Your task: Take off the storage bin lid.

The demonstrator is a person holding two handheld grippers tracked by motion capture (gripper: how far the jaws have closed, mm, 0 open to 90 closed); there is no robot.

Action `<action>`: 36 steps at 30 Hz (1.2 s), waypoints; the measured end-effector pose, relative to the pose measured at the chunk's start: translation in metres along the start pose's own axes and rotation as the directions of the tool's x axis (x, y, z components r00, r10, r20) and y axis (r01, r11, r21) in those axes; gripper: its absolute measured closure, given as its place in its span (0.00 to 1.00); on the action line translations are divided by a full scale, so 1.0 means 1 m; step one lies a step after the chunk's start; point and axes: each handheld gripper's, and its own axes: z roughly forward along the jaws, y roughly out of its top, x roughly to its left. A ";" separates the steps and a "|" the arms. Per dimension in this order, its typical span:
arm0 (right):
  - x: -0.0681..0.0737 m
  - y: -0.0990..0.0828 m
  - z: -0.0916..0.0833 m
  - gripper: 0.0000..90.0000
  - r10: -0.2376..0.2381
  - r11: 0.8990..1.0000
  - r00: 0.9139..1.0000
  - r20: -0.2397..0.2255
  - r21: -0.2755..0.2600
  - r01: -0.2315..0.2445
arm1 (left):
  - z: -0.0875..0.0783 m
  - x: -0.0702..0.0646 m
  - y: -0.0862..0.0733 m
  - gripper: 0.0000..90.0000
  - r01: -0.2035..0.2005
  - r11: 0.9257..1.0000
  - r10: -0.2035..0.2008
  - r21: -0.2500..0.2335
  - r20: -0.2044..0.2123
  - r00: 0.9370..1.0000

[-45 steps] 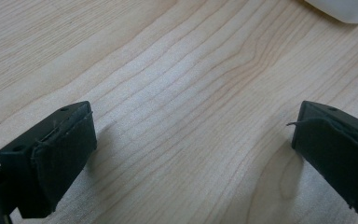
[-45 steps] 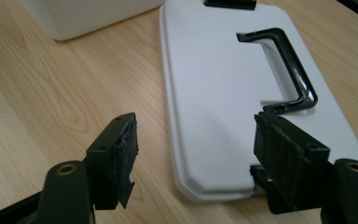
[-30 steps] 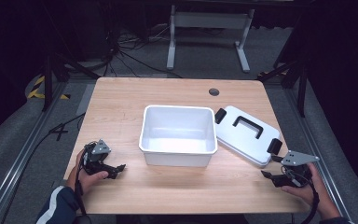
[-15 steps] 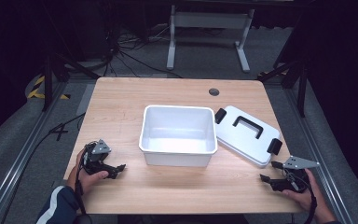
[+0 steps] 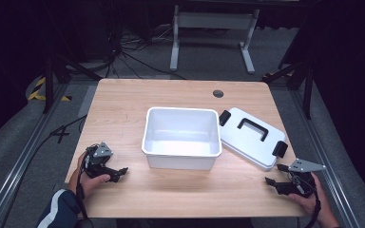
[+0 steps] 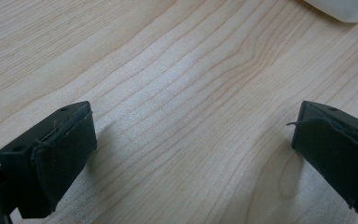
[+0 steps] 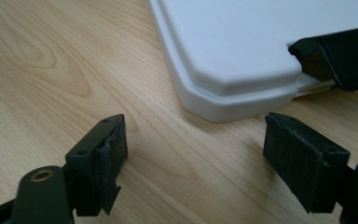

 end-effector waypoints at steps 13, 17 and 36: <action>0.000 0.000 0.000 0.24 0.007 1.000 1.000 0.009 0.000 -0.007 | 0.001 -0.001 -0.001 0.00 0.007 1.000 -0.007 -0.011 0.002 1.000; 0.000 0.000 0.000 0.24 0.008 1.000 1.000 0.009 0.000 -0.008 | 0.001 -0.001 -0.001 0.00 0.008 1.000 -0.008 -0.011 0.002 1.000; -0.001 0.000 0.000 0.24 0.019 1.000 1.000 0.017 0.005 -0.019 | 0.000 0.001 0.000 0.00 -0.009 1.000 0.009 -0.002 0.008 1.000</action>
